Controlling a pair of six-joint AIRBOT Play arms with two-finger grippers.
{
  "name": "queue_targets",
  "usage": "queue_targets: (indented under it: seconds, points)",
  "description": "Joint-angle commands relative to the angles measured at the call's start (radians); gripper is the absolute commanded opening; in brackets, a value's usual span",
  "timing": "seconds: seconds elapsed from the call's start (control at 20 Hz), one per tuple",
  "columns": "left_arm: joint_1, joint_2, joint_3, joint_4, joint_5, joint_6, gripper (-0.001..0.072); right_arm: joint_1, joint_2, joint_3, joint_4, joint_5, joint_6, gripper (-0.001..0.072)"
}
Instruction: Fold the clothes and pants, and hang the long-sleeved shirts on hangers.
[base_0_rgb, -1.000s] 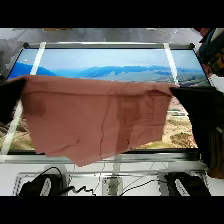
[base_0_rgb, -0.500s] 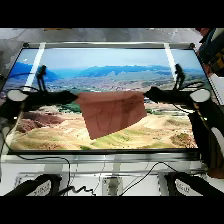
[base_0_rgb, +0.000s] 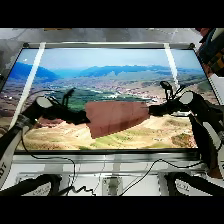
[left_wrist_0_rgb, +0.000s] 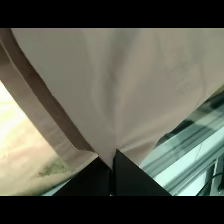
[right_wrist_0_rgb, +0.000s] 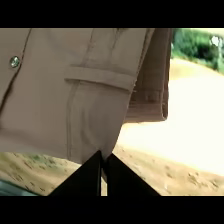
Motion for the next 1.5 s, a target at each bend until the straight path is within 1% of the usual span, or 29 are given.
queue_targets:
  seconds: [0.0, 0.05, 0.1, 0.15, 0.2, 0.25, 0.35, 0.45, 0.55, 0.6, 0.7, 0.75, 0.85, 0.95, 1.0, 1.1, 1.2, 1.25, 1.3, 1.35, 1.4, 1.45]
  points:
    - [-0.101, -0.035, -0.051, 0.025, 0.084, -0.031, 0.0018, 0.000, -0.005, -0.001, -0.100, 0.087, 0.000, 0.0017]
    - [-0.121, -0.047, -0.051, 0.018, 0.089, -0.031, 0.0030, 0.000, -0.005, -0.001, -0.112, 0.081, 0.000, 0.0019]
    - [-0.134, -0.058, -0.050, 0.014, 0.088, -0.031, 0.0198, 0.000, -0.005, -0.001, -0.126, 0.053, -0.001, 0.0126]
    - [-0.142, -0.064, -0.050, 0.014, 0.087, -0.031, 0.0539, 0.000, -0.005, -0.001, -0.134, 0.016, 0.000, 0.0391]
    - [-0.146, -0.067, -0.050, 0.013, 0.087, -0.035, 0.0698, 0.000, -0.005, 0.000, -0.141, -0.034, 0.001, 0.0511]
    - [-0.146, -0.067, -0.050, 0.008, 0.087, -0.036, 0.0696, -0.005, -0.005, 0.000, -0.148, -0.098, 0.011, 0.0512]
    - [-0.145, -0.067, -0.050, 0.003, 0.087, -0.042, 0.0695, -0.049, -0.032, 0.028, -0.140, -0.173, 0.089, 0.0512]
    - [-0.145, -0.067, -0.050, 0.003, 0.087, -0.042, 0.0696, -0.121, -0.104, 0.095, -0.077, -0.124, 0.092, 0.0512]
    - [-0.145, -0.067, -0.050, 0.003, 0.088, -0.042, 0.0696, -0.196, -0.204, 0.172, 0.034, -0.015, 0.016, 0.0511]
    - [-0.145, -0.067, -0.050, 0.003, 0.088, -0.042, 0.0695, -0.230, -0.260, 0.208, 0.105, 0.046, -0.040, 0.0513]
    - [-0.145, -0.067, -0.050, 0.003, 0.093, -0.042, 0.0695, -0.271, -0.356, 0.246, 0.229, 0.121, -0.135, 0.0521]
    - [-0.145, -0.067, -0.050, 0.003, 0.099, -0.042, 0.0695, -0.277, -0.394, 0.250, 0.262, 0.129, -0.174, 0.0523]
    - [-0.145, -0.068, -0.050, 0.004, 0.123, -0.041, 0.0695, -0.274, -0.465, 0.250, 0.291, 0.118, -0.212, 0.0582]
    - [-0.145, -0.068, -0.050, 0.003, 0.157, -0.041, 0.0695, -0.261, -0.529, 0.249, 0.341, 0.123, -0.224, 0.0587]
    - [-0.145, -0.068, -0.050, 0.003, 0.167, -0.042, 0.0695, -0.251, -0.554, 0.249, 0.380, 0.133, -0.249, 0.0587]
    - [-0.145, -0.068, -0.050, 0.004, 0.181, -0.042, 0.0695, -0.220, -0.579, 0.249, 0.469, 0.174, -0.343, 0.0586]
    - [-0.145, -0.068, -0.050, 0.004, 0.203, -0.041, 0.0695, -0.173, -0.579, 0.250, 0.493, 0.175, -0.394, 0.0577]
    - [-0.145, -0.068, -0.050, 0.004, 0.216, -0.041, 0.0695, -0.147, -0.579, 0.250, 0.493, 0.175, -0.411, 0.0517]
    - [-0.145, -0.068, -0.050, 0.004, 0.223, -0.042, 0.0695, -0.120, -0.578, 0.250, 0.493, 0.174, -0.434, 0.0377]
    - [-0.145, -0.068, -0.050, 0.004, 0.224, -0.041, 0.0694, -0.095, -0.575, 0.250, 0.493, 0.174, -0.455, 0.0220]
    - [-0.145, -0.067, -0.050, 0.004, 0.223, -0.041, 0.0695, -0.077, -0.567, 0.255, 0.493, 0.174, -0.468, 0.0047]
    - [-0.141, -0.067, -0.047, 0.008, 0.222, -0.037, 0.0695, -0.063, -0.554, 0.269, 0.489, 0.176, -0.472, 0.0026]
